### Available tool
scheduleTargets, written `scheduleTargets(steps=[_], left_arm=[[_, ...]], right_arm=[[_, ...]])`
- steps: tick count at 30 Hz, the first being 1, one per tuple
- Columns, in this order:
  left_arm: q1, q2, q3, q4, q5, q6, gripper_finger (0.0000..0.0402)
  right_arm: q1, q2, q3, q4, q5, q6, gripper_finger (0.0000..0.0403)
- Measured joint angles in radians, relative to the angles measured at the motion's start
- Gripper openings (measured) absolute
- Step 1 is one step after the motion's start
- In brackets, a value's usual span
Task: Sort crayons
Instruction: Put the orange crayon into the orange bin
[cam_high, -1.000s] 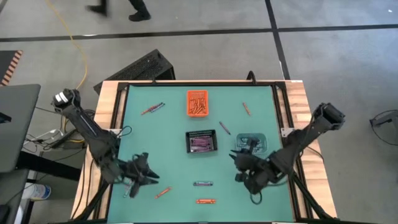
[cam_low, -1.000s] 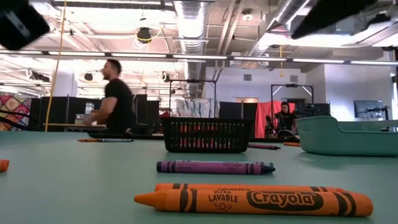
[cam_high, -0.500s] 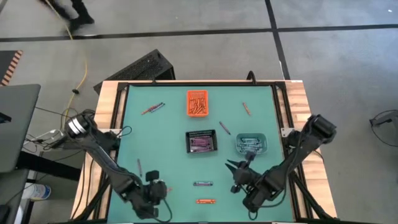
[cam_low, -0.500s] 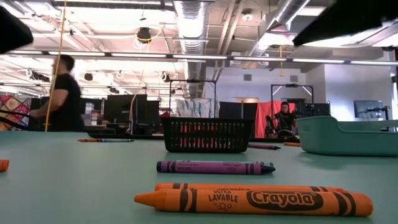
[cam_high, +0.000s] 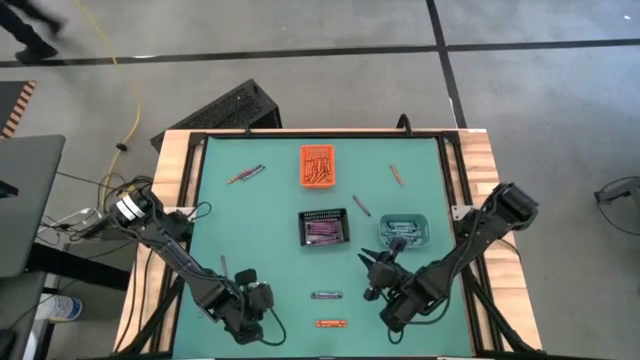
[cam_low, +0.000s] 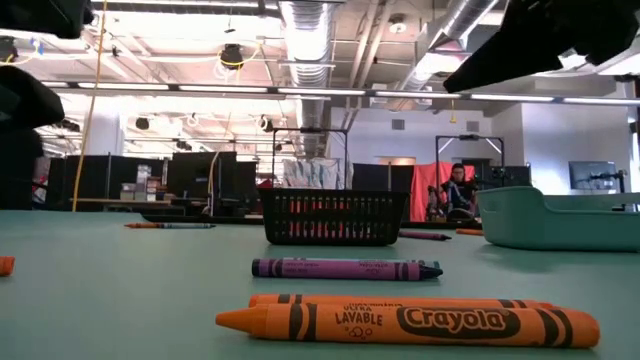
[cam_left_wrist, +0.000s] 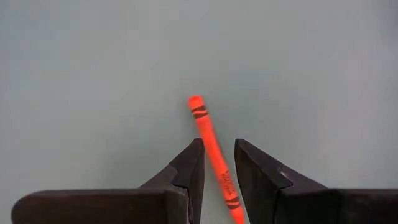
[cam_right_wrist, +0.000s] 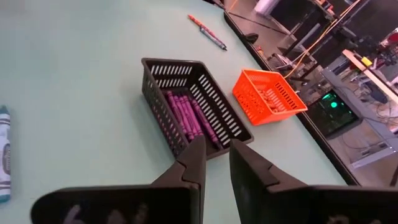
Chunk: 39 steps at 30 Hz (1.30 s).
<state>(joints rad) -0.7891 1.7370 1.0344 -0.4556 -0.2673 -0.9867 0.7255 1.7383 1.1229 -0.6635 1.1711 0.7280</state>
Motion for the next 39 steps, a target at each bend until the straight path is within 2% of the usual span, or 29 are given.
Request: scheduleTargets(steps=[6, 14, 21, 29, 33, 39], left_arm=[[-0.003, 0.000, -0.031, 0.015, 0.002, -0.071, 0.0077], [-0.004, -0.005, -0.133, 0.192, 0.086, -0.118, 0.0077], [-0.004, -0.005, -0.139, 0.090, 0.098, -0.124, 0.0066], [-0.003, -0.005, -0.138, 0.063, 0.122, -0.053, 0.0008], [0.007, -0.003, -0.128, 0.057, 0.130, -0.036, 0.0008], [0.036, -0.031, -0.051, 0.028, 0.122, 0.135, 0.0008]], right_arm=[[0.010, -0.006, 0.000, 0.014, -0.019, -0.003, 0.0072], [0.019, -0.007, 0.000, 0.013, -0.022, -0.006, 0.0072], [0.019, -0.007, 0.000, 0.013, -0.021, -0.006, 0.0072], [0.019, -0.007, 0.000, 0.013, -0.021, -0.006, 0.0072], [0.019, -0.007, 0.000, 0.013, -0.021, -0.006, 0.0072], [0.019, -0.007, 0.000, 0.013, -0.020, -0.006, 0.0072]])
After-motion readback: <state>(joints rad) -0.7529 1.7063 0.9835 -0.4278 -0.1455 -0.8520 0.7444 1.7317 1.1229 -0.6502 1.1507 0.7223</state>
